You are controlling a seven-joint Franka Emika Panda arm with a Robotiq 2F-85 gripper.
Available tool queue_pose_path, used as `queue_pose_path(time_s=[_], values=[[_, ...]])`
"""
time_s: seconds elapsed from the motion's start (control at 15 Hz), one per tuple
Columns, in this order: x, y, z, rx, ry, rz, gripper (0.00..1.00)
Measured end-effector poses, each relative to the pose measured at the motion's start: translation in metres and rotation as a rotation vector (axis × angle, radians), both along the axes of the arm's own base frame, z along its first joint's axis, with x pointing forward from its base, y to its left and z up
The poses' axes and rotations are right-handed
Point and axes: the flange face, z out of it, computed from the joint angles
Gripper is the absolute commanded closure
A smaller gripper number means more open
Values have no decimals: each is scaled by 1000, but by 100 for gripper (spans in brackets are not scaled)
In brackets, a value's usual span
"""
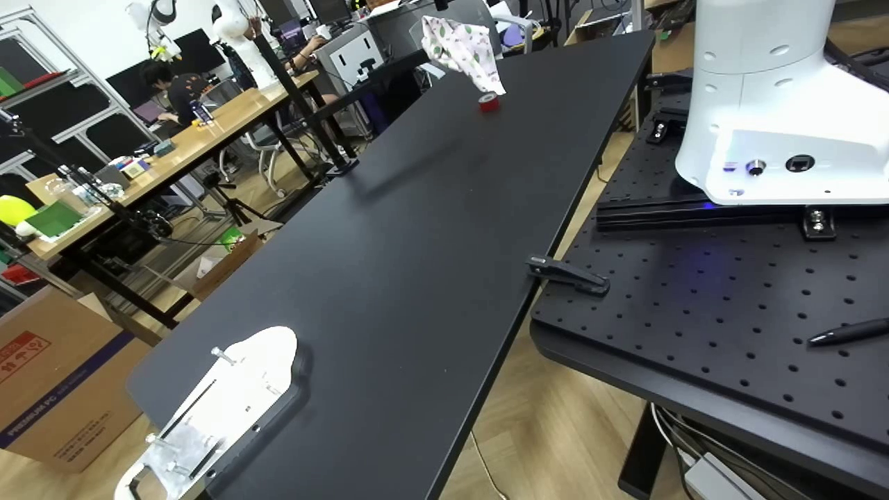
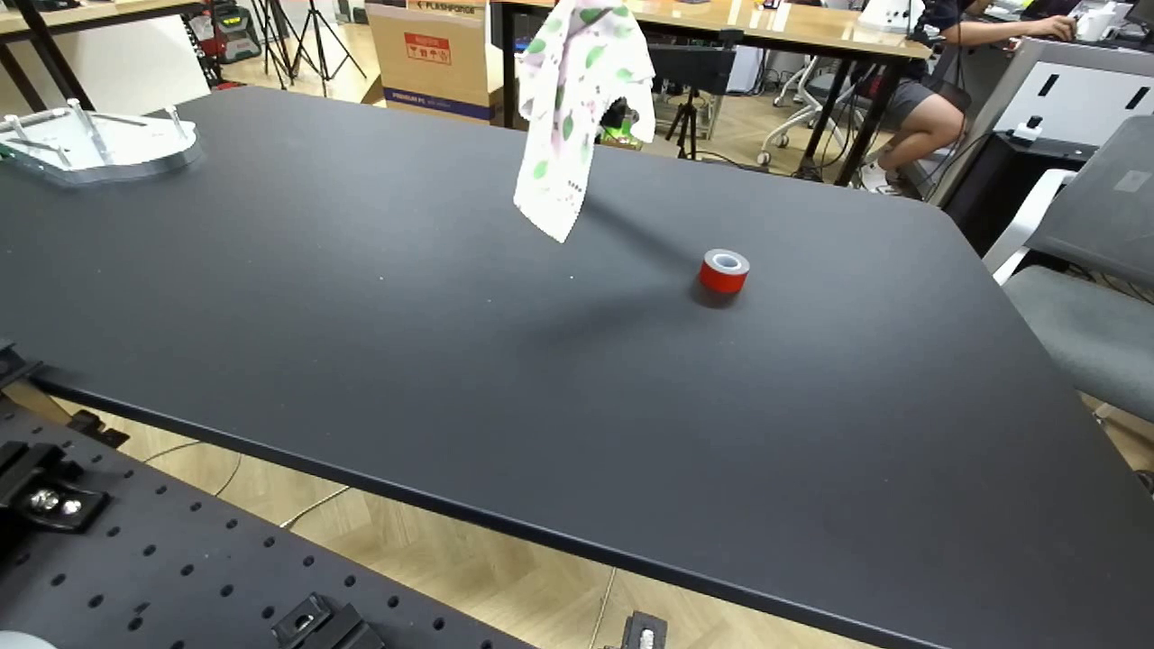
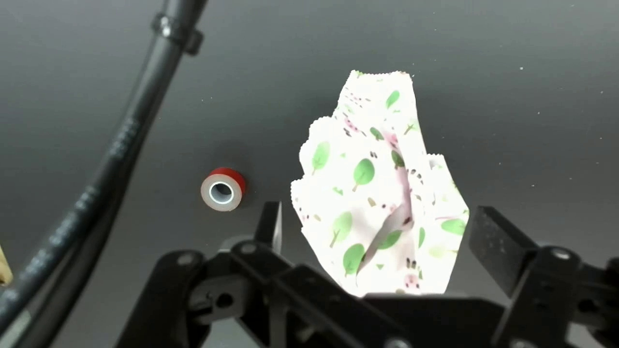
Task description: Remove the cloth from the black frame
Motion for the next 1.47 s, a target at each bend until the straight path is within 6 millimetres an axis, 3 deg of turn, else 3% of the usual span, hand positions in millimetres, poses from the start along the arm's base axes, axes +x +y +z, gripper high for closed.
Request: queue_pose_path(time_s=[0.33,0.4,0.47,1.13,1.47], values=[[13,1,-11,-28,11,23,0],[15,2,-14,-29,14,26,7],[17,3,-16,-30,18,30,25],[27,14,-23,-36,26,55,95],[28,17,-22,-33,20,62,100]])
